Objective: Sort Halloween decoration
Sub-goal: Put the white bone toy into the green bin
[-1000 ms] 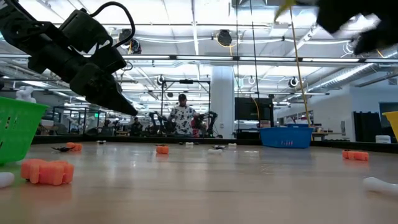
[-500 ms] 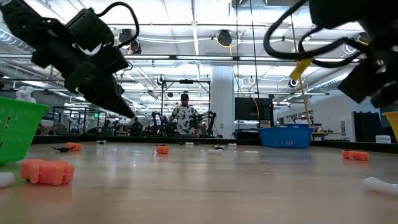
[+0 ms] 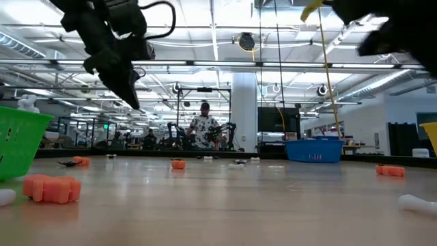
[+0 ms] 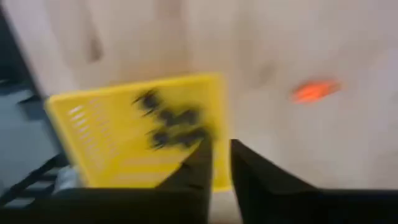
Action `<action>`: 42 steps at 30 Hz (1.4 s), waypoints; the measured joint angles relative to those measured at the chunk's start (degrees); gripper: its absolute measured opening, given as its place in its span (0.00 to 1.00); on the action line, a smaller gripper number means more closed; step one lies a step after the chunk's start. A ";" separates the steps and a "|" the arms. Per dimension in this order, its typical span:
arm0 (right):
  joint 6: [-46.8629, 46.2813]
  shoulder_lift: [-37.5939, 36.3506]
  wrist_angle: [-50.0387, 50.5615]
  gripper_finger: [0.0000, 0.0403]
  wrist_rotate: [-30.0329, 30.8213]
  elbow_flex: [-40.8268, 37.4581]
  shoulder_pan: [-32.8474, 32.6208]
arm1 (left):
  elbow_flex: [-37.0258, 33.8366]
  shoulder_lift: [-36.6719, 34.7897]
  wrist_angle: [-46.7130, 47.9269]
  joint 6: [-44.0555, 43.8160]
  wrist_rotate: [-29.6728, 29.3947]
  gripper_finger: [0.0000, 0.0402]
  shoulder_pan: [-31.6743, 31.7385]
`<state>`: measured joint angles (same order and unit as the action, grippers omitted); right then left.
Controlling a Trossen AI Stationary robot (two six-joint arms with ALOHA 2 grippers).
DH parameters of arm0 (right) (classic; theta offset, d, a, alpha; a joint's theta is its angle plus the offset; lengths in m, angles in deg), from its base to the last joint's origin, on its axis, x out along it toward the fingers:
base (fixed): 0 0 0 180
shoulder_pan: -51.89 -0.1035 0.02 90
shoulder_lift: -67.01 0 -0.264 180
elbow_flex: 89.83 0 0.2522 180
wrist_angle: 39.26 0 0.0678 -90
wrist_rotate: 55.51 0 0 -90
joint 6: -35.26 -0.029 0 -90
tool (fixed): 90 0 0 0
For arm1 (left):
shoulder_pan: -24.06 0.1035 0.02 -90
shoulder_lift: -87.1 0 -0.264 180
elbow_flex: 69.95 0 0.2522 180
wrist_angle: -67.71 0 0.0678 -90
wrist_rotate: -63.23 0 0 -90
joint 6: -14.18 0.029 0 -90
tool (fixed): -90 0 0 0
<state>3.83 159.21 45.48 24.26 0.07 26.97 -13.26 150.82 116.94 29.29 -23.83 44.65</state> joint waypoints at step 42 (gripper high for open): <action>63.55 -7.75 -56.52 0.00 -2.02 -12.83 38.82 | 16.67 36.77 9.65 7.93 -13.83 0.09 30.57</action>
<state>67.38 151.46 -11.04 22.24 -12.76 65.78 3.41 187.59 126.59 37.21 -37.66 75.22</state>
